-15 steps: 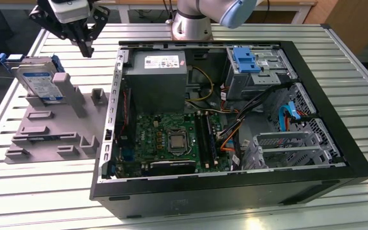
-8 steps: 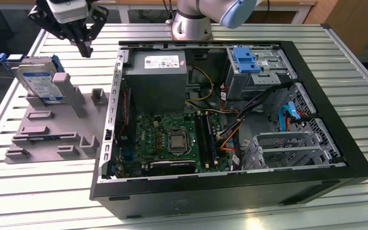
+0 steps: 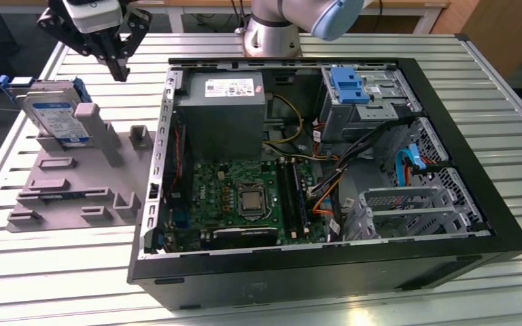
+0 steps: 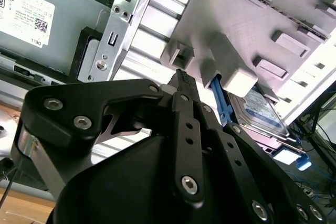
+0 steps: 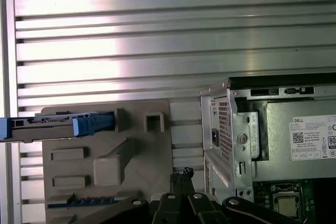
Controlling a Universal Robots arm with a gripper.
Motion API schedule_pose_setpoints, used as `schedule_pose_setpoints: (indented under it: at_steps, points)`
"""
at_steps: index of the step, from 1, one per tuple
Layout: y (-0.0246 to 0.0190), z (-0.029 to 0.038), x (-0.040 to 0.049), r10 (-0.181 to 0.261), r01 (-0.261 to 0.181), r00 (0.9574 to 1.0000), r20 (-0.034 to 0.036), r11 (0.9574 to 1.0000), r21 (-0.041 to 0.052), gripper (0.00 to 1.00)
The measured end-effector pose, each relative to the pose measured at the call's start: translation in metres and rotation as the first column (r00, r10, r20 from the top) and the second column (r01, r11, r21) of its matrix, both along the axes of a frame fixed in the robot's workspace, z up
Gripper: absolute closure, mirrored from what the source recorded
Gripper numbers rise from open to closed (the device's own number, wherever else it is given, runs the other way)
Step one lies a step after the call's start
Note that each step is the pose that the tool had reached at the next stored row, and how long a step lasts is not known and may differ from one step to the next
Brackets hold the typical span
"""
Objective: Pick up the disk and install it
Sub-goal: 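Reach for the disk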
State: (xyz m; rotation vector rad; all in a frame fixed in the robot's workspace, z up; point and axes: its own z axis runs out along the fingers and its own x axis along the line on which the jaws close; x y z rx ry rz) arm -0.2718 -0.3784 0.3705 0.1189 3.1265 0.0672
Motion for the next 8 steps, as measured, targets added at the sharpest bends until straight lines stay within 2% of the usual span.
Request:
schedule_pose_setpoints:
  at_steps: [3, 8]
  points:
    - [0.0015, 0.0, -0.0013, 0.0, 0.0, 1.0, -0.0002, 1.0, -0.0002, 0.89]
    - [0.0104, -0.0004, -0.0058, 0.0, 0.0, 1.0, 0.0, 1.0, -0.0001, 0.89]
